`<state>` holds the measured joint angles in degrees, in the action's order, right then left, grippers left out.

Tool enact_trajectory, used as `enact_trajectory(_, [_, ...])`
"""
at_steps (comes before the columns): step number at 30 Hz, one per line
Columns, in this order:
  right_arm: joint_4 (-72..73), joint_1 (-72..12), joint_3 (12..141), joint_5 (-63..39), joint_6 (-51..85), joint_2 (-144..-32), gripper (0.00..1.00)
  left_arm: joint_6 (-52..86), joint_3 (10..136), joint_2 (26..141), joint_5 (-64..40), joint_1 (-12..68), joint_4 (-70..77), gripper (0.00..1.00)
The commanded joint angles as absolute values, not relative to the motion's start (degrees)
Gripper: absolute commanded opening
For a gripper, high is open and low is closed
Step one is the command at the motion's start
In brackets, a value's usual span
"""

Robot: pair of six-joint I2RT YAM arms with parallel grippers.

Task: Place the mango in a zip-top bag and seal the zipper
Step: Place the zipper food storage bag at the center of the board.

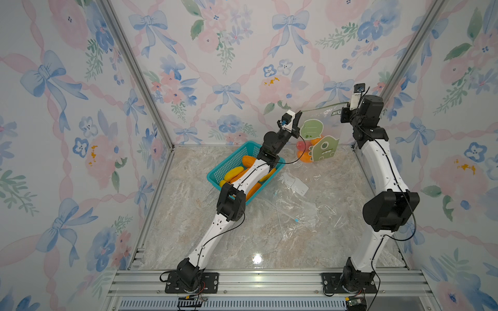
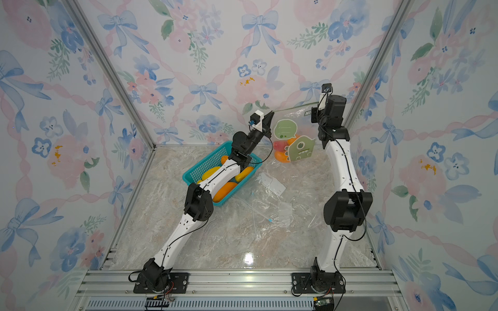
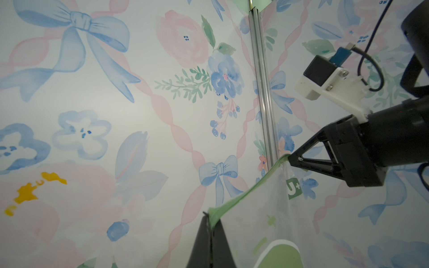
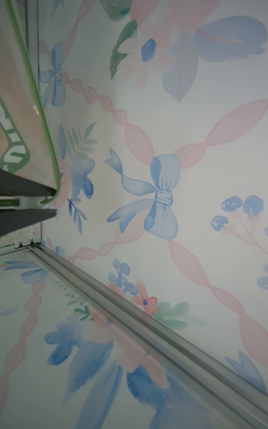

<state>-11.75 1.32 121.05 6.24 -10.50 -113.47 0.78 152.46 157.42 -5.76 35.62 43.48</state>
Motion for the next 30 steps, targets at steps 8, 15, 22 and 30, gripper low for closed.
enact_trajectory(8, [-15.01, -0.76, 136.03, 8.1, -8.45, -125.86, 0.07, 3.53, 153.99, 160.31, -1.17, 29.96, 50.94, 0.0])
enact_trajectory(15, [-14.95, -4.73, 148.99, 7.15, -9.77, -132.73, 0.08, 2.6, 153.96, 158.86, -0.85, 28.59, 51.15, 0.0])
enact_trajectory(22, [-11.94, -6.0, 148.53, 7.07, -10.48, -134.9, 0.09, 0.34, 152.54, 158.58, -0.77, 27.61, 51.05, 0.0])
enact_trajectory(30, [-10.91, -5.98, 136.4, 7.29, -9.95, -130.7, 0.09, 2.13, 143.24, 154.65, -4.55, 27.59, 50.72, 0.0])
